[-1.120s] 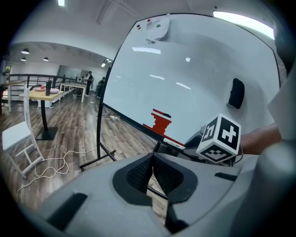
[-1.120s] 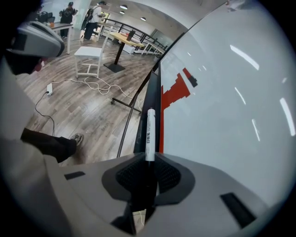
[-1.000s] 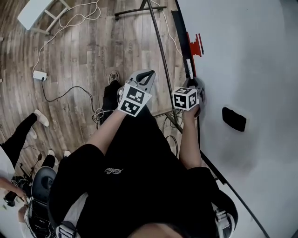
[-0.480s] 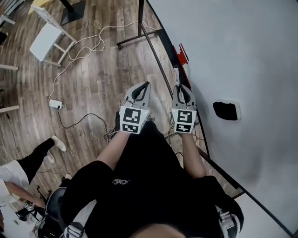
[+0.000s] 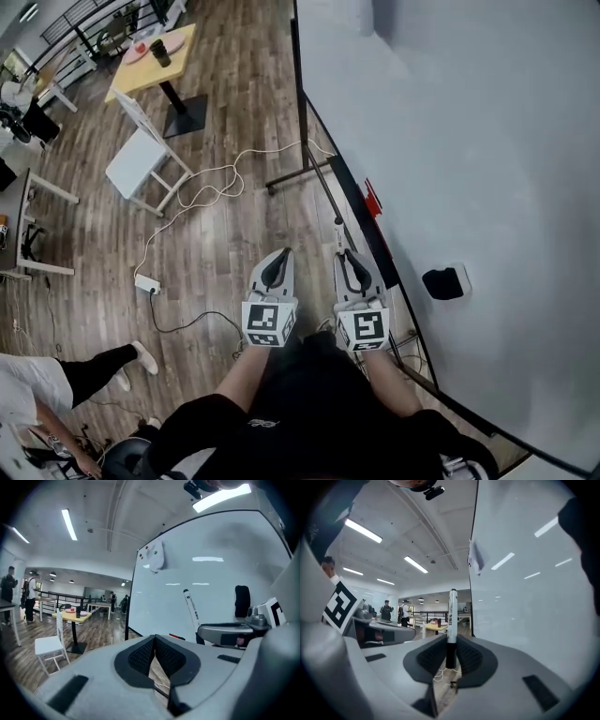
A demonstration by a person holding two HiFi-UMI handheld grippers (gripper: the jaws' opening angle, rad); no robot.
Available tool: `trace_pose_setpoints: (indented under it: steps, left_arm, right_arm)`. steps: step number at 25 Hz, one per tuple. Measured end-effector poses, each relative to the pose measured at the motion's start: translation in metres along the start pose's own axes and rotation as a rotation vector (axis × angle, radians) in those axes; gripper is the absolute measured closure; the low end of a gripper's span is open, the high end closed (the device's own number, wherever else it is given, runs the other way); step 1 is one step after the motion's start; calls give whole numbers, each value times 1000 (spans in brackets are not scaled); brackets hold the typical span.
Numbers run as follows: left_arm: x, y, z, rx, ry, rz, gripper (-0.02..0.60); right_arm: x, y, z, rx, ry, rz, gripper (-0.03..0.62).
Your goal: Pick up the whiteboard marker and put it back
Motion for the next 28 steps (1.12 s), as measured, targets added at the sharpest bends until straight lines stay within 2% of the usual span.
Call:
trace_pose_setpoints:
  steps: [5,15,22,28]
  left_arm:
    - [-12,-18,18,1,-35,-59,574]
    - [-60,-27,105,-32,-210,-96,574]
    - [-60,-38,175,-46,-231,-117,574]
    - [-50,-52,231,-64,-198,-146,574]
  right_arm:
    - [17,-21,30,13,-94,-61,542]
    - [76,-37,108,-26,-267,-77,542]
    - [135,-51,153,-68,-304,-70,542]
    - [180,-60,182,-105,-285,-55,542]
Point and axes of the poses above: the fingertips, and each gripper's own axes: x forward along the fingers, z to its left, y out of its underside, the point moved 7 cm from there along -x, backward along the fingers, and after that the axes turned 6 degrees about y, right-handed, at the moved point
